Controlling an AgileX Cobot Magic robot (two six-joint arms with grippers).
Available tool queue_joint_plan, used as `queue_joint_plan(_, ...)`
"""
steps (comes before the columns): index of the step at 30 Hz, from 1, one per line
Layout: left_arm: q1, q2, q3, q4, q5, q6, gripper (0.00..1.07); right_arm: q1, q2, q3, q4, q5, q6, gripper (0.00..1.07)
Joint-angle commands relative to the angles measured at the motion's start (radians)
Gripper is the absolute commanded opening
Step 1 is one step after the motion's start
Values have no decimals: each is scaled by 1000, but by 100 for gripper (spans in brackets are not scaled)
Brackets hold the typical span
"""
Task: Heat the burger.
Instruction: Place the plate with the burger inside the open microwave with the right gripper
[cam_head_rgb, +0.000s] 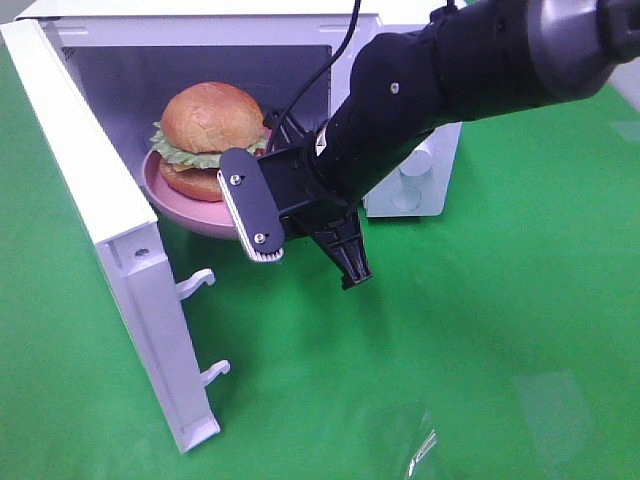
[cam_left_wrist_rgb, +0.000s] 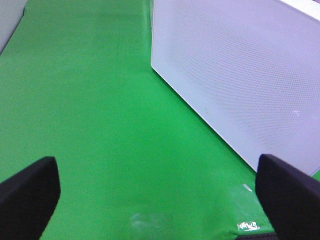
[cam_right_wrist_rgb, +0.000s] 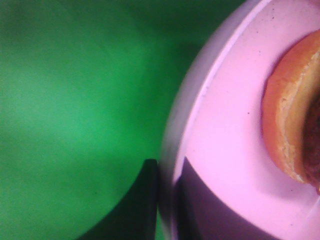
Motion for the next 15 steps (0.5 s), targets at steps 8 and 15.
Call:
queue_joint_plan(8, -9, -15, 0, -2, -17, -1, 98, 1, 59, -129, -81, -45, 89, 4)
queue_joint_plan(15, -9, -15, 0, -2, -17, -1, 98, 1, 107, -207, -99, -32, 117, 5)
